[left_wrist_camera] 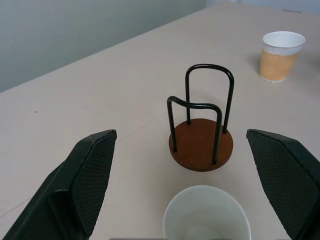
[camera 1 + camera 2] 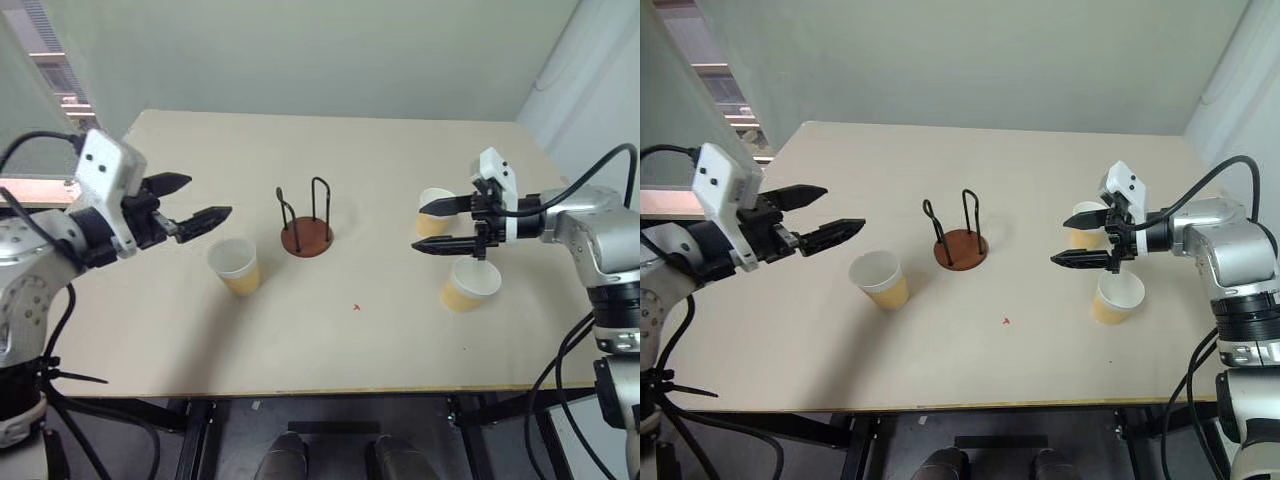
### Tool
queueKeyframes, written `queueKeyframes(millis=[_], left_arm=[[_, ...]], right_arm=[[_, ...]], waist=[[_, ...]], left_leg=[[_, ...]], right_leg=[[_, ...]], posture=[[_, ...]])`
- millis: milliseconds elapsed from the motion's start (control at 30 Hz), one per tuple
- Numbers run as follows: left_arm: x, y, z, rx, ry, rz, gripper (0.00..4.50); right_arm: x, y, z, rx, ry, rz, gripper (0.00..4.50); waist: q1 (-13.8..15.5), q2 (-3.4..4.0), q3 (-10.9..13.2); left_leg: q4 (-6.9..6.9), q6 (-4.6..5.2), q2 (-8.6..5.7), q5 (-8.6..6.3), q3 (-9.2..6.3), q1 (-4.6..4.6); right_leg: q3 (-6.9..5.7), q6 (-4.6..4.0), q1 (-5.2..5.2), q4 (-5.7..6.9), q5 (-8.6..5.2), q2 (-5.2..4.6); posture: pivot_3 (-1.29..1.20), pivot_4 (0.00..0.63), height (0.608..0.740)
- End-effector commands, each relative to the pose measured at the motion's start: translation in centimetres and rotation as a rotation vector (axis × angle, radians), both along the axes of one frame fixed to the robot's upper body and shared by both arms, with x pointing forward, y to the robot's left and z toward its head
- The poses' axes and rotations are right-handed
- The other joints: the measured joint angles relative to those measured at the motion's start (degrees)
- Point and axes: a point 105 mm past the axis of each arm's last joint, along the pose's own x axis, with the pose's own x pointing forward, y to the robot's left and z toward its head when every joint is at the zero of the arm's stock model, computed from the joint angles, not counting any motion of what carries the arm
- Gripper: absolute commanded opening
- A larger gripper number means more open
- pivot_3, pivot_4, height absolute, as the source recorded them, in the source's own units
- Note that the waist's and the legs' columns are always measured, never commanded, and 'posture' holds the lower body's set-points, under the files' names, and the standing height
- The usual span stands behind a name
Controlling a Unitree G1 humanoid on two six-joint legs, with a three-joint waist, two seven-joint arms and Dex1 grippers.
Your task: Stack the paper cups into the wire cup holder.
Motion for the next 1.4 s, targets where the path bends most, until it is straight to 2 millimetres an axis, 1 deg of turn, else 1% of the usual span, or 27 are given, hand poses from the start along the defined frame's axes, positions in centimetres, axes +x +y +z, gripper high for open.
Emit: queueKeyframes(millis=[33,100,233,333,467,533,667,733,833,1067,1333,1400], left_arm=[[0.2,-0.1,1.1,0.017,-0.043,-0.017,4.5],[0.7,-0.3,1.0,0.017,-0.04,-0.028,4.5],[1.1,-1.1,1.2,0.023,-0.025,-0.08,4.5],[1.2,-1.9,0.5,0.044,0.039,-0.138,4.5],[1.2,-3.2,-0.7,0.064,0.108,-0.213,4.5],[1.5,-3.4,-1.1,0.075,0.123,-0.214,4.5],[3.1,-3.0,-1.9,0.075,0.127,-0.146,4.5],[3.3,-3.3,-1.8,0.077,0.124,-0.152,4.5],[4.0,-3.6,-2.4,0.082,0.122,-0.135,4.5],[4.9,-5.3,-3.3,0.079,0.124,-0.177,4.5],[6.3,-6.0,-3.8,0.096,0.133,-0.186,4.5],[6.6,-6.4,-4.1,0.099,0.137,-0.2,4.5]], right_arm=[[0.0,-0.2,1.8,0.002,-0.068,-0.003,4.48],[0.0,-0.1,1.7,0.002,-0.081,-0.017,4.48],[-0.8,-0.1,2.2,0.044,-0.076,-0.029,4.48],[-0.9,-0.8,2.1,0.046,-0.072,-0.095,4.48],[-1.3,-1.4,2.1,0.059,-0.022,-0.173,4.48],[-1.6,-1.5,2.2,0.064,-0.008,-0.186,4.48],[-2.1,-1.5,2.1,0.064,-0.003,-0.21,4.48],[-2.3,-1.6,2.3,0.066,-0.001,-0.212,4.48],[-2.1,-1.9,2.2,0.055,-0.002,-0.228,4.48],[-2.1,-1.8,2.3,0.048,-0.015,-0.224,4.48],[-2.2,-2.0,2.4,0.042,-0.025,-0.229,4.48],[-2.3,-2.0,2.4,0.043,-0.029,-0.228,4.48]], waist=[[0.0,0.0,0.0],[0.0,0.0,0.0],[0.08,0.0,0.0],[0.14,0.0,0.0],[0.09,0.0,0.0],[0.09,0.0,0.0],[0.08,0.0,0.0],[0.08,0.0,0.0],[0.1,-0.01,0.0],[0.13,-0.01,0.0],[0.14,-0.01,0.0],[0.15,-0.01,0.0]], left_leg=[[0.0,0.0,0.0,0.0,0.0,0.0],[0.0,0.0,0.0,0.01,0.0,0.0],[0.02,-0.01,0.0,0.01,-0.02,-0.01],[0.02,-0.01,-0.02,0.01,-0.02,-0.02],[0.01,-0.01,-0.03,0.0,-0.01,-0.02],[0.0,-0.02,-0.03,0.01,-0.01,-0.02],[0.01,-0.01,-0.01,0.02,-0.01,-0.01],[0.03,-0.01,-0.01,0.02,-0.01,-0.01],[0.03,0.0,-0.04,0.01,0.01,-0.02],[0.05,0.01,-0.05,0.01,0.0,-0.03],[0.07,0.03,-0.07,0.02,0.0,-0.03],[0.09,0.04,-0.09,0.0,0.0,-0.03]], right_leg=[[0.0,0.0,0.0,0.0,0.0,0.0],[0.0,0.0,0.0,0.01,0.0,0.0],[0.0,0.01,0.01,0.0,0.01,-0.01],[0.0,0.01,0.03,-0.03,0.0,-0.01],[0.02,0.02,0.02,-0.06,0.0,-0.03],[0.02,0.02,0.01,-0.05,0.0,-0.03],[0.02,0.05,0.02,-0.04,0.01,-0.01],[0.03,0.09,0.02,-0.05,0.02,-0.01],[0.08,0.18,0.03,-0.07,0.03,-0.02],[0.09,0.3,0.04,-0.08,0.04,-0.02],[0.13,0.41,0.05,-0.08,0.03,-0.04],[0.14,0.44,0.07,-0.08,0.02,-0.05]], posture=[[0.0,0.15,0.74],[0.0,0.15,0.74],[0.0,0.15,0.74],[0.0,0.15,0.74],[0.0,0.15,0.74],[0.0,0.15,0.74],[0.0,0.15,0.74],[0.0,0.15,0.74],[0.0,0.15,0.74],[0.0,0.15,0.74],[0.0,0.15,0.74],[0.0,0.15,0.74]])
